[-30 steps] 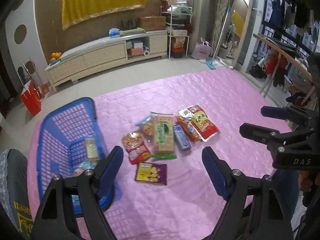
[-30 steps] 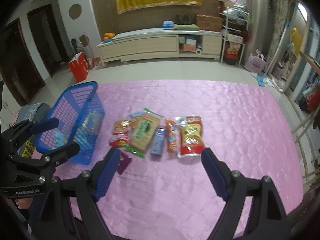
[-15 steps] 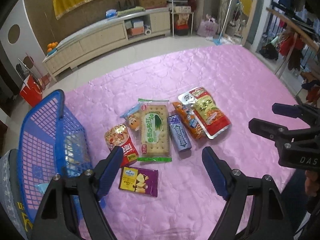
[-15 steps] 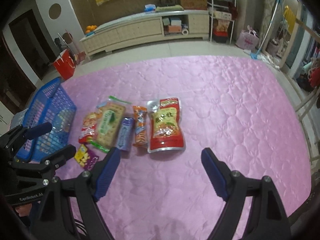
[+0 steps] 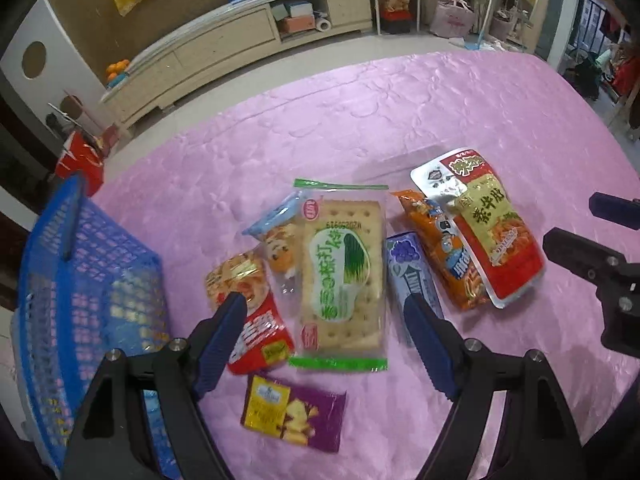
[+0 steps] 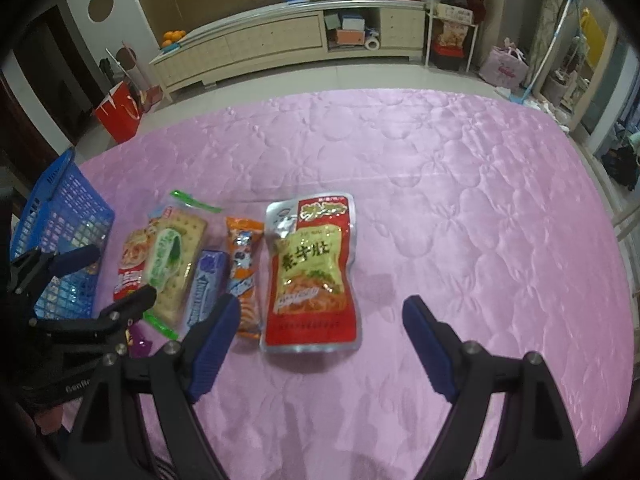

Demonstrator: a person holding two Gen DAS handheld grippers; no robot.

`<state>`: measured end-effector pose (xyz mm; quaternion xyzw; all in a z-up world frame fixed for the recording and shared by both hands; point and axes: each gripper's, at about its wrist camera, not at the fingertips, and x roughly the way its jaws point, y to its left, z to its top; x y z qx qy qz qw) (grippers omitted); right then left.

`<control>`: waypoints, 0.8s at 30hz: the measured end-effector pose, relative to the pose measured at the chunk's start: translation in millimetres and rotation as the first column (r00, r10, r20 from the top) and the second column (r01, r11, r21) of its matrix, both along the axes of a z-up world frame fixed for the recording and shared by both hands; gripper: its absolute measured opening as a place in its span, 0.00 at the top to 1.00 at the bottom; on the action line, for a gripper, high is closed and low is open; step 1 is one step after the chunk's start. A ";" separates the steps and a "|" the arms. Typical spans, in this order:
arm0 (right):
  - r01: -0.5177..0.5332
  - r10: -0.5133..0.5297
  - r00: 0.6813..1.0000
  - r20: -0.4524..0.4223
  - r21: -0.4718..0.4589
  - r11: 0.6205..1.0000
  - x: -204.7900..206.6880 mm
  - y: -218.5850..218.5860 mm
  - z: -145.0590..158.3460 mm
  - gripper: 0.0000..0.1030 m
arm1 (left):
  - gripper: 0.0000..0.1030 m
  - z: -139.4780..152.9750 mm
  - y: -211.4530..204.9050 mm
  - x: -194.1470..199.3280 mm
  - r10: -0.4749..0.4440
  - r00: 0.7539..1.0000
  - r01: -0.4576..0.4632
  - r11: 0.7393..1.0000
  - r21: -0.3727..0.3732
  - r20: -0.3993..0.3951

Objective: Organize snacks
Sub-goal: 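Grasp the green-labelled cracker pack with the left tool while the right tool grasps the red-yellow snack bag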

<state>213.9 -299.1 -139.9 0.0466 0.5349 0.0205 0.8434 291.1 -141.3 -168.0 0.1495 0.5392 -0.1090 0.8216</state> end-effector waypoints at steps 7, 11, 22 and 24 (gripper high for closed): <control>0.009 -0.008 1.000 -0.027 0.017 1.000 7.2 -5.6 -19.2 0.16 | 0.23 -23.6 -3.4 16.7 -0.026 0.999 0.026 1.000 0.016 -0.033; 0.009 -0.008 0.999 -0.036 0.019 1.000 5.2 -7.7 -23.5 0.16 | 0.23 -36.9 0.6 21.5 -0.029 0.999 0.031 0.998 0.051 -0.042; 0.024 -0.024 0.998 -0.055 -0.002 1.000 0.9 -11.6 -24.8 0.16 | 0.50 -47.5 8.3 24.2 -0.037 0.998 0.039 0.999 0.032 -0.050; 0.026 -0.026 0.998 -0.057 -0.011 1.000 2.0 -12.1 -23.1 0.16 | 0.50 -45.1 7.9 22.6 -0.040 0.998 0.042 0.999 0.028 -0.041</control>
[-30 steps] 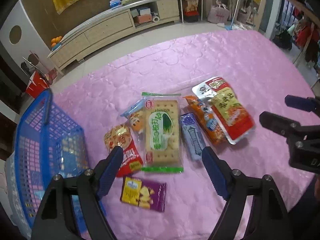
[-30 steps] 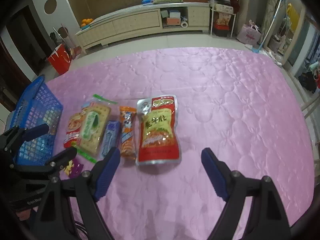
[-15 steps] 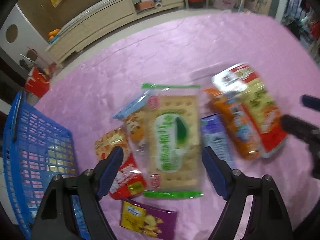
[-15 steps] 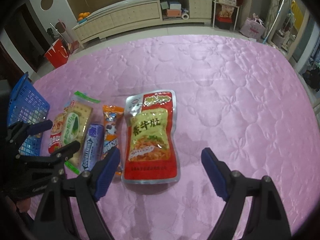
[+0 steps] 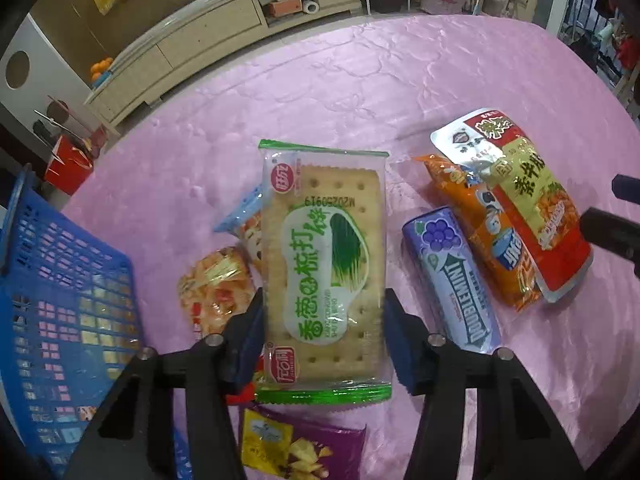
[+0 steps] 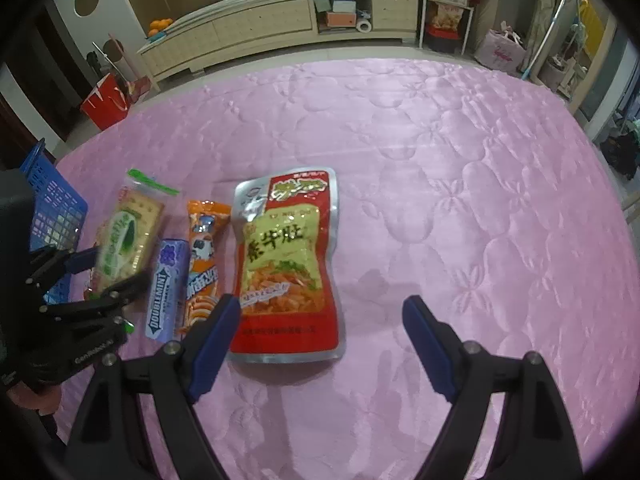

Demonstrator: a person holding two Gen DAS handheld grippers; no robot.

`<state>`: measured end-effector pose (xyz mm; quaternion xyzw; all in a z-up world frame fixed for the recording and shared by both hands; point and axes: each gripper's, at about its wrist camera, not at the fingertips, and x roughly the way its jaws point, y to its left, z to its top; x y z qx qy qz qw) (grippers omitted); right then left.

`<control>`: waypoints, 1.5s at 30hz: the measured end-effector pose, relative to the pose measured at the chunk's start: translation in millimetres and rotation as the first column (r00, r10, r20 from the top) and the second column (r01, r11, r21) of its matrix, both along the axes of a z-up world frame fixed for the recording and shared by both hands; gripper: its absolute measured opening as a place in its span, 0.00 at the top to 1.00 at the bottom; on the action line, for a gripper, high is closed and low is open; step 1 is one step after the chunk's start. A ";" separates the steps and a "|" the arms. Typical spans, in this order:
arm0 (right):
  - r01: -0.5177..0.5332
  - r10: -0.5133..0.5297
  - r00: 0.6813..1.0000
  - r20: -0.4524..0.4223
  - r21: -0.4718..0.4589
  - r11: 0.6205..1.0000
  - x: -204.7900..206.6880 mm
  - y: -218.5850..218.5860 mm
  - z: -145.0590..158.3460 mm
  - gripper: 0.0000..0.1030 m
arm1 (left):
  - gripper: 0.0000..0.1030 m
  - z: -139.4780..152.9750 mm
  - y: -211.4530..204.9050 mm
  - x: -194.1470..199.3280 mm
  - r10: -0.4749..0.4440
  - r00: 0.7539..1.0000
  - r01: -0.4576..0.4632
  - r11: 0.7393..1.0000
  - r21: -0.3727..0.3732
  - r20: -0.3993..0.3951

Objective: Organize snacks
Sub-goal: 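Grasp the green-labelled cracker pack with the left tool while the right tool grasps the red-yellow snack bag, then carry both packs over the blue basket and open the right tool to drop the red bag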

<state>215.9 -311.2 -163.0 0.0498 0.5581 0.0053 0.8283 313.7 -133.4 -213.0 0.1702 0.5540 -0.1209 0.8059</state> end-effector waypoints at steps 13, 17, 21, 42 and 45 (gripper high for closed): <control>-0.032 0.030 0.999 -0.041 -0.059 0.998 29.3 20.1 -8.5 0.16 | 0.50 48.6 36.6 -40.0 0.080 0.994 -0.067 0.986 -0.155 0.078; -0.062 0.056 0.996 -0.071 -0.078 0.995 40.1 30.7 -18.2 0.16 | 0.50 44.7 41.3 -40.7 0.104 0.992 -0.093 0.983 -0.157 0.066; -0.082 0.071 0.993 -0.099 -0.112 0.990 43.4 37.8 -27.7 0.19 | 0.50 42.7 44.5 -37.5 0.104 0.993 -0.093 0.983 -0.159 0.062; -0.155 0.156 0.987 0.046 -0.036 0.987 -25.2 52.8 42.1 0.62 | 0.50 94.0 62.2 -94.9 0.103 0.985 -0.064 0.964 -0.260 0.138; -0.175 0.179 0.980 0.084 -0.043 0.984 -37.3 64.8 64.2 0.61 | 0.50 112.0 70.7 -111.5 0.114 0.979 -0.064 0.959 -0.276 0.168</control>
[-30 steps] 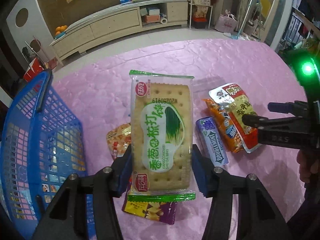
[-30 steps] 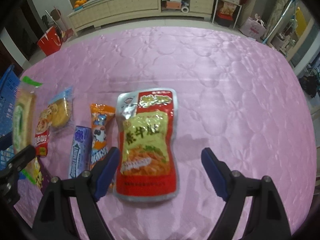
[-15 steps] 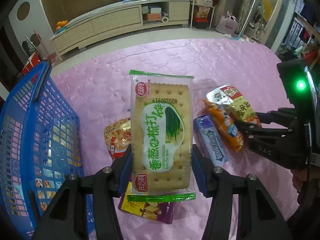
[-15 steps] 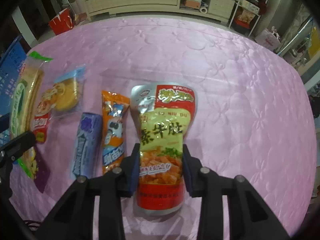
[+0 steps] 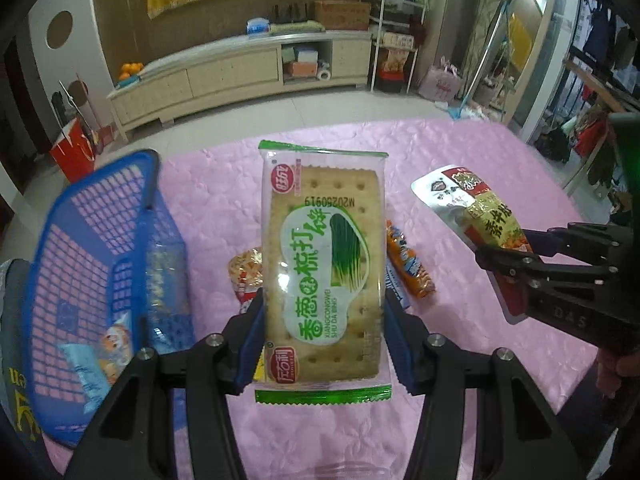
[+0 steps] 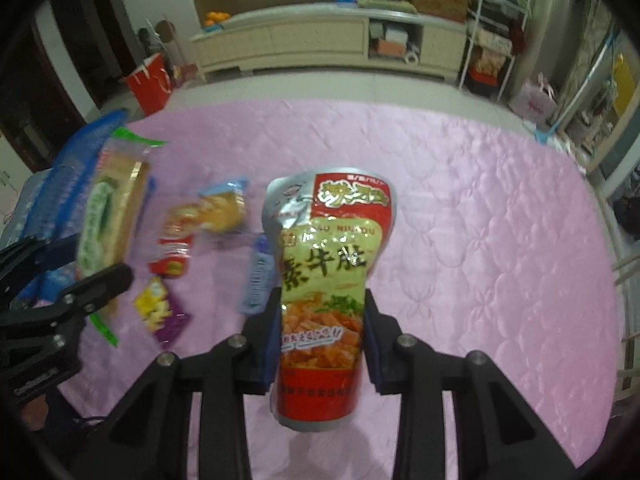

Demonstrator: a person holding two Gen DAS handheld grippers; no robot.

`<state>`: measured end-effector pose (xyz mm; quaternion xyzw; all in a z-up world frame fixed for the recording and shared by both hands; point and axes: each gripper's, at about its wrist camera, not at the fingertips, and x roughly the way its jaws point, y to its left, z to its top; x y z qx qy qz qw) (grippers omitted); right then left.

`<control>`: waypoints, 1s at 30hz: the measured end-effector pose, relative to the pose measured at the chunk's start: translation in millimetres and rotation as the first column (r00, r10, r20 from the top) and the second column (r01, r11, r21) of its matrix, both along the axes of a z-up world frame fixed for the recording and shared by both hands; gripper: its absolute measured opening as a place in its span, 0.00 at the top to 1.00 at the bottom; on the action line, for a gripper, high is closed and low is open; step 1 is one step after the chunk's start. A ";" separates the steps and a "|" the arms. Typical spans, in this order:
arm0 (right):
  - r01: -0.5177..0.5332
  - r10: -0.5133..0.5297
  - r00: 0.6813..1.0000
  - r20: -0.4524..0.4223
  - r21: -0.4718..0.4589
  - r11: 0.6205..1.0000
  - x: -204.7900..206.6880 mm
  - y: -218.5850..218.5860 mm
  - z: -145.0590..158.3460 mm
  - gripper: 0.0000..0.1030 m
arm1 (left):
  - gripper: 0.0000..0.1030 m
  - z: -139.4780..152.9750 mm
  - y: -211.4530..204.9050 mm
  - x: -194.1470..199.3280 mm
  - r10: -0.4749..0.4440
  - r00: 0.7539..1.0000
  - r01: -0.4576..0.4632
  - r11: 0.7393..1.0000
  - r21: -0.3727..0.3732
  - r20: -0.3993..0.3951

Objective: Organize snacks
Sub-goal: 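Carry both packs over the blue basket and open the right tool to drop the red bag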

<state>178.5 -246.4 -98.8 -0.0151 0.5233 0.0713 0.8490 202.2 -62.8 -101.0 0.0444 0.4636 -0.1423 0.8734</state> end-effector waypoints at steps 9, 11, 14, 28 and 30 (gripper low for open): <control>-0.047 0.047 0.992 0.121 -0.001 0.999 -25.7 37.0 63.2 0.61 | 0.50 53.6 41.9 -43.9 0.026 0.994 -0.025 1.000 -0.015 0.110; -0.059 0.057 0.989 0.139 0.010 0.998 -28.8 44.5 71.1 0.61 | 0.50 62.3 57.3 -51.3 0.037 0.991 -0.035 0.999 -0.015 0.130; -0.086 0.082 0.984 0.160 0.015 0.996 -31.6 61.4 80.2 0.61 | 0.50 72.0 76.9 -56.9 0.057 0.987 -0.056 0.998 -0.010 0.148; -0.265 0.254 0.953 0.168 0.051 0.963 -13.7 181.2 82.0 0.61 | 0.50 88.4 202.3 -67.6 0.220 0.963 -0.221 0.975 -0.010 0.154; -0.288 0.277 0.947 0.164 0.049 0.956 -11.2 198.8 78.6 0.61 | 0.50 84.9 216.0 -69.7 0.238 0.960 -0.239 0.971 -0.011 0.149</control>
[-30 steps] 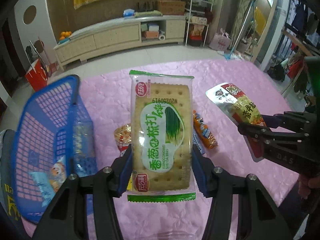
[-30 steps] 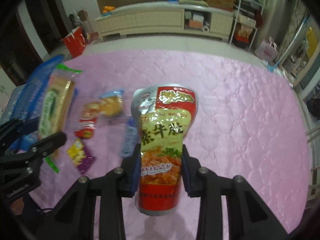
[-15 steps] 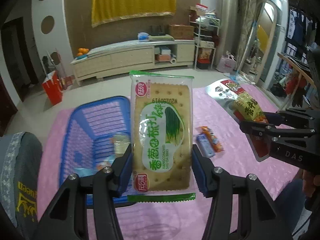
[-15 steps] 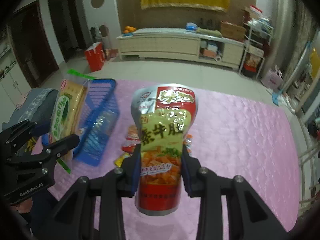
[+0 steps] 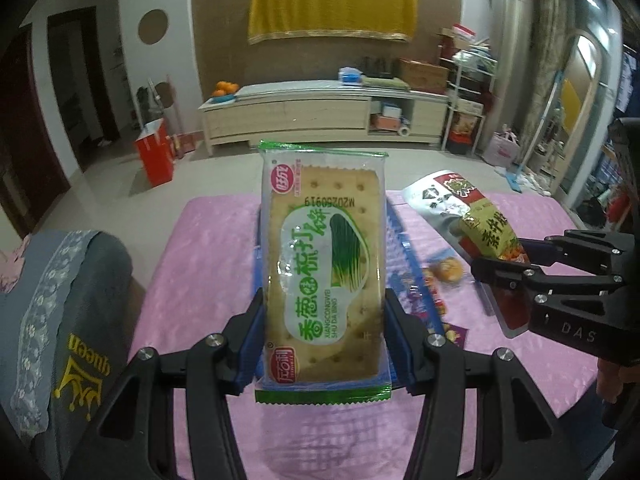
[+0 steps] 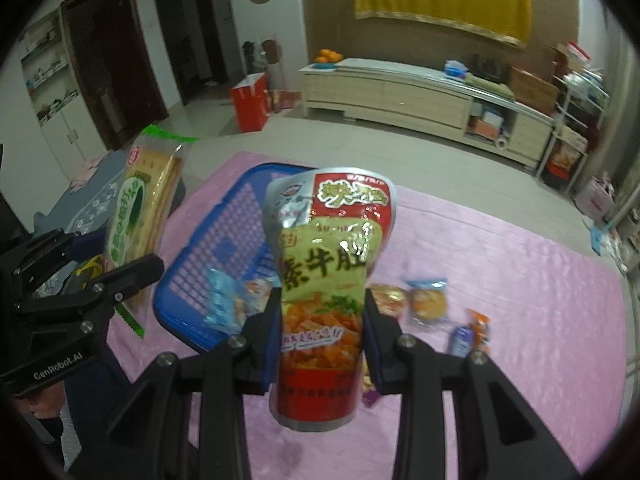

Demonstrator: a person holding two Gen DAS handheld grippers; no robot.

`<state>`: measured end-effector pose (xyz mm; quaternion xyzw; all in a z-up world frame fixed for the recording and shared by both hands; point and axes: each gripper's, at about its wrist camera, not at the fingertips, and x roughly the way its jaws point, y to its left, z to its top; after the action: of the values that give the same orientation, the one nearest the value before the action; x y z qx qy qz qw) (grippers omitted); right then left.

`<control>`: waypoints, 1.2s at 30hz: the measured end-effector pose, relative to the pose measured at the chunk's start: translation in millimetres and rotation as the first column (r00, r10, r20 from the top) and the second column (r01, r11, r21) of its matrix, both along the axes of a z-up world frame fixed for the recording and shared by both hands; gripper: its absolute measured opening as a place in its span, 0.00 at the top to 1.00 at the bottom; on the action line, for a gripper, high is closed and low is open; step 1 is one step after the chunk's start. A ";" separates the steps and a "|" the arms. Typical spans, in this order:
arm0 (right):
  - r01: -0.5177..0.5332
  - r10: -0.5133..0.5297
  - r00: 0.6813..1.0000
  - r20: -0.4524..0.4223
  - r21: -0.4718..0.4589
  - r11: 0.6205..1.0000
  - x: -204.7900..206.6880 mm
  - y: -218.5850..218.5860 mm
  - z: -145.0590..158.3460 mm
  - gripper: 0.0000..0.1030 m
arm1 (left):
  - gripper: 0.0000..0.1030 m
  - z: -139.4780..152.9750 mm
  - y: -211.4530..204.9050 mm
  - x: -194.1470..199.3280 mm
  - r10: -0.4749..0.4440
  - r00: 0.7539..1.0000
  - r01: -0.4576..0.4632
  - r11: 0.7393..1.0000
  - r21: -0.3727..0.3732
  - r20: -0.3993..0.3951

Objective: Organize snacks
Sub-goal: 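Carry both packs over the blue basket and open the right tool to drop the red bag, then lower the cracker pack into the basket and open the left tool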

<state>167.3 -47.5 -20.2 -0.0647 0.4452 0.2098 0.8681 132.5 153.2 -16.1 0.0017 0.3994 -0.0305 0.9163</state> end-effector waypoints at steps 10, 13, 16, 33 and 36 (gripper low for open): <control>-0.060 0.059 0.996 -0.073 -0.022 0.998 14.2 61.8 -33.7 0.61 | 0.50 -19.8 43.3 -3.8 0.063 0.997 -0.065 0.997 -0.039 -0.036; -0.061 0.057 0.994 -0.095 -0.033 0.998 18.5 71.6 -43.3 0.61 | 0.50 -24.2 50.4 -4.3 0.074 0.996 -0.076 0.996 -0.049 -0.045; -0.056 0.050 0.992 -0.115 -0.050 0.997 22.9 78.1 -53.2 0.61 | 0.50 -25.4 50.5 -2.6 0.076 0.996 -0.079 0.995 -0.055 -0.051; -0.080 0.057 0.992 -0.117 -0.202 0.976 20.1 92.9 -74.1 0.37 | 0.50 -31.6 53.4 2.1 0.067 0.995 -0.071 0.996 -0.050 -0.077; -0.077 0.055 0.992 -0.114 -0.204 0.976 14.4 88.4 -69.8 0.32 | 0.50 -30.7 50.1 2.1 0.067 0.994 -0.071 0.997 -0.041 -0.082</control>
<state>181.8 40.9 -90.0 -0.1585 0.5083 0.1940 0.8240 134.6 203.3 -46.8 -0.0335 0.4351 -0.0076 0.8997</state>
